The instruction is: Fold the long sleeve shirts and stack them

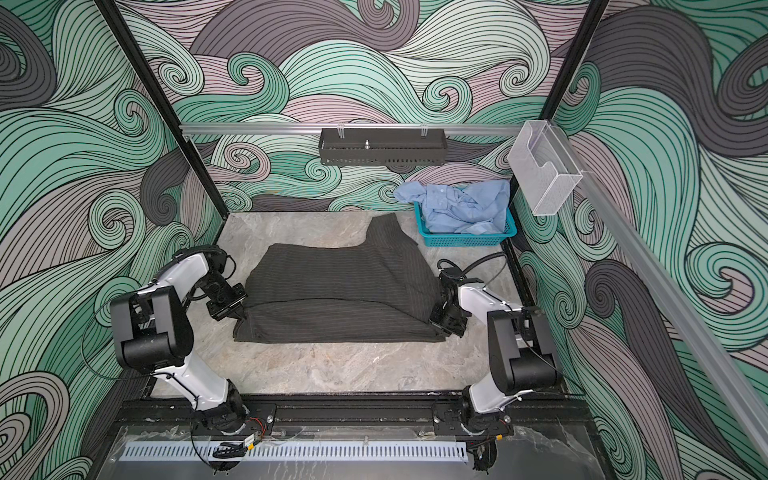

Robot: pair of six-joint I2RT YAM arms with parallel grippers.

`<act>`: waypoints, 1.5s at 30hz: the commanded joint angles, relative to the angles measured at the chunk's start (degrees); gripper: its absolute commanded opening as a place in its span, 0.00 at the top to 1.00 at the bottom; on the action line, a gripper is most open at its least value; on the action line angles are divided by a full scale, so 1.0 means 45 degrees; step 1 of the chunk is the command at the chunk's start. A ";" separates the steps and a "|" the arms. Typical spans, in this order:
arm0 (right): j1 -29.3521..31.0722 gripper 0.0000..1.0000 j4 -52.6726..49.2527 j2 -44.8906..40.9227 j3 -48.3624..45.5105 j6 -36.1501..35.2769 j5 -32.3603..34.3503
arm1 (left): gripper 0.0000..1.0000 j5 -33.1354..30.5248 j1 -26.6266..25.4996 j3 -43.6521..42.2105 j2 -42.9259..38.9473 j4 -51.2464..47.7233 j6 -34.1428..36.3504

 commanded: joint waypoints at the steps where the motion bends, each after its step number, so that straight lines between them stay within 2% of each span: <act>1: -0.0143 1.00 0.0053 0.0055 -0.0429 0.0035 0.1170 | 0.99 -0.0591 -0.0199 0.0569 0.0238 0.0142 -0.0082; 6: -0.0131 1.00 -0.0065 -0.0228 -0.0390 0.0008 0.1099 | 0.88 -0.0436 -0.0350 0.1185 -0.0061 0.0116 0.0076; 9: -0.0120 1.00 -0.0141 -0.0312 -0.0344 0.0022 0.1064 | 0.74 -0.0421 -0.0506 0.1460 0.0153 -0.0072 0.0214; 11: -0.0121 1.00 -0.0176 -0.0384 -0.0330 0.0016 0.1047 | 0.58 -0.0648 -0.0588 0.1281 0.0203 -0.0073 0.0172; 14: -0.0140 1.00 -0.0297 -0.0592 -0.0290 0.0036 0.0943 | 0.51 -0.1106 -0.0634 0.1168 0.0030 -0.0186 0.0116; 18: -0.0033 1.00 -0.0741 -0.1191 -0.0021 -0.0036 0.0730 | 0.49 -0.1274 -0.0645 0.1125 -0.0740 -0.0352 0.0120; 21: 0.0053 0.99 -0.1300 -0.1981 0.0306 -0.0136 0.0631 | 0.49 -0.0786 -0.0824 0.0957 -0.1069 -0.0421 0.0182; 25: 0.0432 0.82 -0.1879 -0.3315 0.0874 -0.0091 0.0474 | 0.50 -0.0177 -0.2198 0.0789 -0.1683 -0.0241 -0.0005; 27: 0.0981 0.81 -0.1862 -0.3558 0.1315 0.0163 0.0409 | 0.51 0.0686 -0.3127 0.0577 -0.1861 0.0317 -0.0197; 31: 0.2236 0.81 -0.1647 -0.2527 0.2450 0.0759 0.0248 | 0.54 0.1569 -0.4355 0.0056 -0.1213 0.1426 -0.1112; 35: 0.3101 0.81 -0.0799 -0.1251 0.2745 0.1274 -0.0088 | 0.55 0.1626 -0.4517 -0.0589 -0.0404 0.2261 -0.1503; 39: 0.3550 0.83 0.0067 0.0133 0.2536 0.1576 -0.0467 | 0.55 0.0713 -0.4460 -0.0983 0.0292 0.2301 -0.1681; 45: 0.3512 0.85 0.0609 0.1715 0.1731 0.1606 0.0292 | 0.55 -0.0319 -0.4141 -0.1407 0.0863 0.2192 -0.1774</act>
